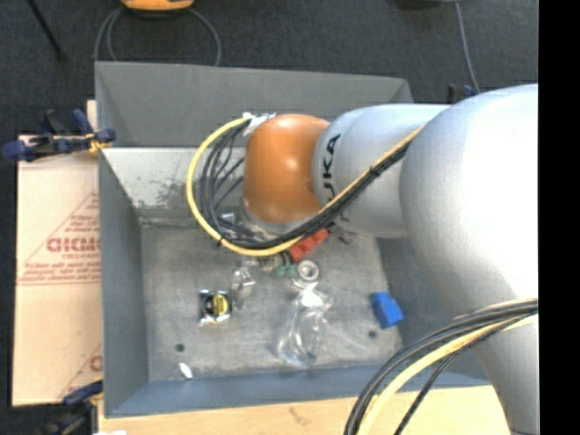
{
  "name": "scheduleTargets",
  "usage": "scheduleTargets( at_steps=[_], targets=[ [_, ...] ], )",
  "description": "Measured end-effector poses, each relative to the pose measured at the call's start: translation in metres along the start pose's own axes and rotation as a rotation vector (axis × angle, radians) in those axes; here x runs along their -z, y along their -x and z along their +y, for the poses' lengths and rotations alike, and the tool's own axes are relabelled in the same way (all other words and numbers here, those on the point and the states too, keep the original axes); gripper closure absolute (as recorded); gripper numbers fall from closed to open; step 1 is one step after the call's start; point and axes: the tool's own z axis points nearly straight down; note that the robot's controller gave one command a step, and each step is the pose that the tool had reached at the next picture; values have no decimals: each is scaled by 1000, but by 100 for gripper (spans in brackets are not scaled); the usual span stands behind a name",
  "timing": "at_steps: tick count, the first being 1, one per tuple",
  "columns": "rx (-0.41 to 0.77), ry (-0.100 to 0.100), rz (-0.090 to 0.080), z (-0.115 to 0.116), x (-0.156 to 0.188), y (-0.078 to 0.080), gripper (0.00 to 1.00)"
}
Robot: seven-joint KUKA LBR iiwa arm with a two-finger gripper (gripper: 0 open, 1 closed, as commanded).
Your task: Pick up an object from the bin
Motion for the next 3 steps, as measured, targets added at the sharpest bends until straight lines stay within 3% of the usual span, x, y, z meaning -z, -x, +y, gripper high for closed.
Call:
scheduleTargets(
  at_steps=[1,2,3],
  targets=[
    [145,0,-3,44,1,-39,0],
    [140,2,-7,44,3,-38,100],
    [338,-3,-2,-30,181,-35,100]
  ],
)
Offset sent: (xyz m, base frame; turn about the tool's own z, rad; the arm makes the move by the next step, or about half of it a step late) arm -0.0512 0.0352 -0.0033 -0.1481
